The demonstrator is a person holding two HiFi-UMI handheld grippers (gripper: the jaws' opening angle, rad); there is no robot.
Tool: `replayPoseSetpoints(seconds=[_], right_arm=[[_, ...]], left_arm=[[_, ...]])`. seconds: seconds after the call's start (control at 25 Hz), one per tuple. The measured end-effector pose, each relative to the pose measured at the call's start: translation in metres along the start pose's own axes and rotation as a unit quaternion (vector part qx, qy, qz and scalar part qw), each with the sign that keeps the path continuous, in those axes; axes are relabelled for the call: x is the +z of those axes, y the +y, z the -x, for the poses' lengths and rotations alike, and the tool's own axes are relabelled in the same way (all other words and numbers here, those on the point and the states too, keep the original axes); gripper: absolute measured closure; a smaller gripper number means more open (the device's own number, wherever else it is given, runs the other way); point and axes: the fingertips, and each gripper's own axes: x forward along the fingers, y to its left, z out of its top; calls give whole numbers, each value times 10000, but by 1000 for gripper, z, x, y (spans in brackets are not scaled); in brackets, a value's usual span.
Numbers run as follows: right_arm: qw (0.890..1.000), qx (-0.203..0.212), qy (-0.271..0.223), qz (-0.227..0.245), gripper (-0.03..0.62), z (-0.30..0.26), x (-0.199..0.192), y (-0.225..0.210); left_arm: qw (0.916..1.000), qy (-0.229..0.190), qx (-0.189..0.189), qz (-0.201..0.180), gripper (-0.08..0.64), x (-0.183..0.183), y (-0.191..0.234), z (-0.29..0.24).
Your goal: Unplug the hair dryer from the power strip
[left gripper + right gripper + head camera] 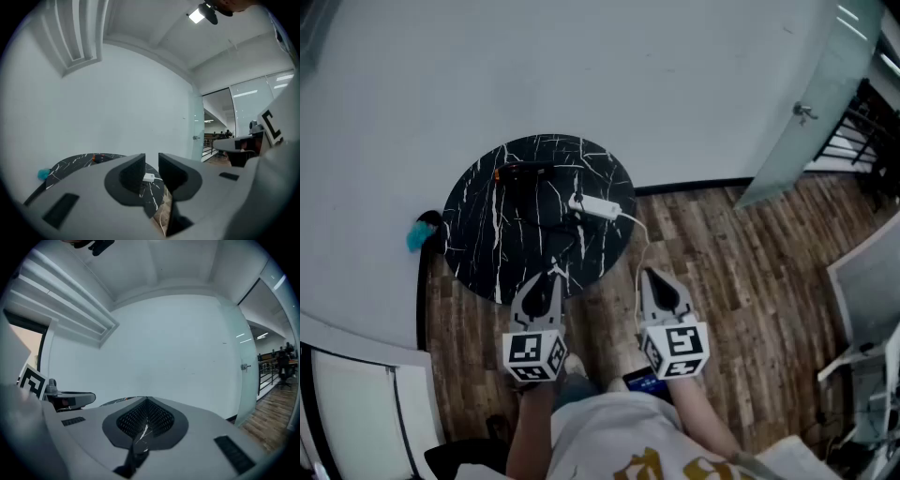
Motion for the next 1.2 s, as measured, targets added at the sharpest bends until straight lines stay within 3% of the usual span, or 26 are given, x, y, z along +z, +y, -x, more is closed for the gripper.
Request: replayPoseSetpoints(seconds=[0.52, 0.72, 0.88, 0.96, 1.2], right_arm=[[10000, -24, 58, 18, 594, 7, -3, 1], [10000, 33, 14, 3, 594, 12, -4, 1], [10000, 20, 16, -80, 594, 20, -10, -2], [9999, 33, 7, -128, 594, 17, -13, -4], [9997, -3, -21, -237, 594, -2, -18, -14]], left_arm=[[10000, 47, -74, 41, 472, -2, -4, 5], [9951, 0, -199, 963, 500, -6, 4, 16], [9969, 61, -49, 780, 502, -12, 6, 24], [9976, 62, 39, 686, 548, -15, 9, 22], [9982, 213, -219, 514, 558, -19, 4, -1]])
